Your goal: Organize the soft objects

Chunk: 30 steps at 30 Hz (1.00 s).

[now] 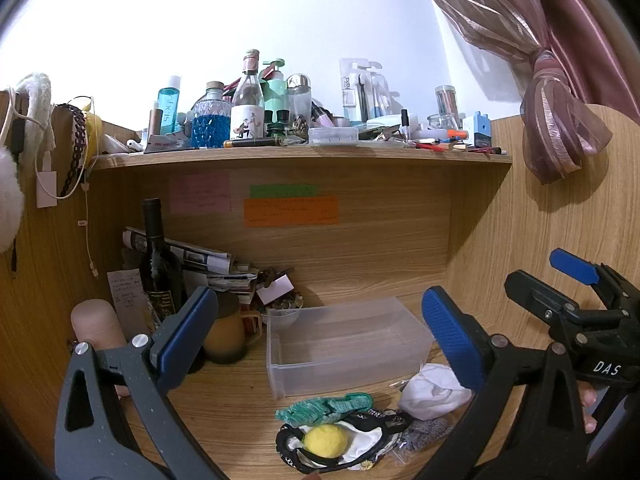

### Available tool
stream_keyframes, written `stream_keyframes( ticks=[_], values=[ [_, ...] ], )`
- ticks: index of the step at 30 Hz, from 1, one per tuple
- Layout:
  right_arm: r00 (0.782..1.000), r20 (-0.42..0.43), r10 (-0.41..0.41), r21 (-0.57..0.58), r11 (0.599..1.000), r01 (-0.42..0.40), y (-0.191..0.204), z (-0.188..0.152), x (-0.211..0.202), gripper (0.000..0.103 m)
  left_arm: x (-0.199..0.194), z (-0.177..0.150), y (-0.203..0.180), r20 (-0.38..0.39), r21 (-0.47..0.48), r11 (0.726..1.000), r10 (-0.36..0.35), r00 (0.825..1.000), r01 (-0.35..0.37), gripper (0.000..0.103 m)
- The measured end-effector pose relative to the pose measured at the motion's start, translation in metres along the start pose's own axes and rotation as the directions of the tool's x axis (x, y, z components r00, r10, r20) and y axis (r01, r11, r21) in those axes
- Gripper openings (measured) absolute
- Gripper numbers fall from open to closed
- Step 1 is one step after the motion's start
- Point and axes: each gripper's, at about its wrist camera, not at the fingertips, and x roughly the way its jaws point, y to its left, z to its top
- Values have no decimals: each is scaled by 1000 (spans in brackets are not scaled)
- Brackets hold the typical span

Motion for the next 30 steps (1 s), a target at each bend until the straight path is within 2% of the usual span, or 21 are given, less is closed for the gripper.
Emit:
stream_keyframes(
  ticks=[30],
  values=[
    [1000,-4,-1,4,1000,1,1,-2,1,103,0,-1,-2,2,0,1000,-3,1000,3,103]
  ],
)
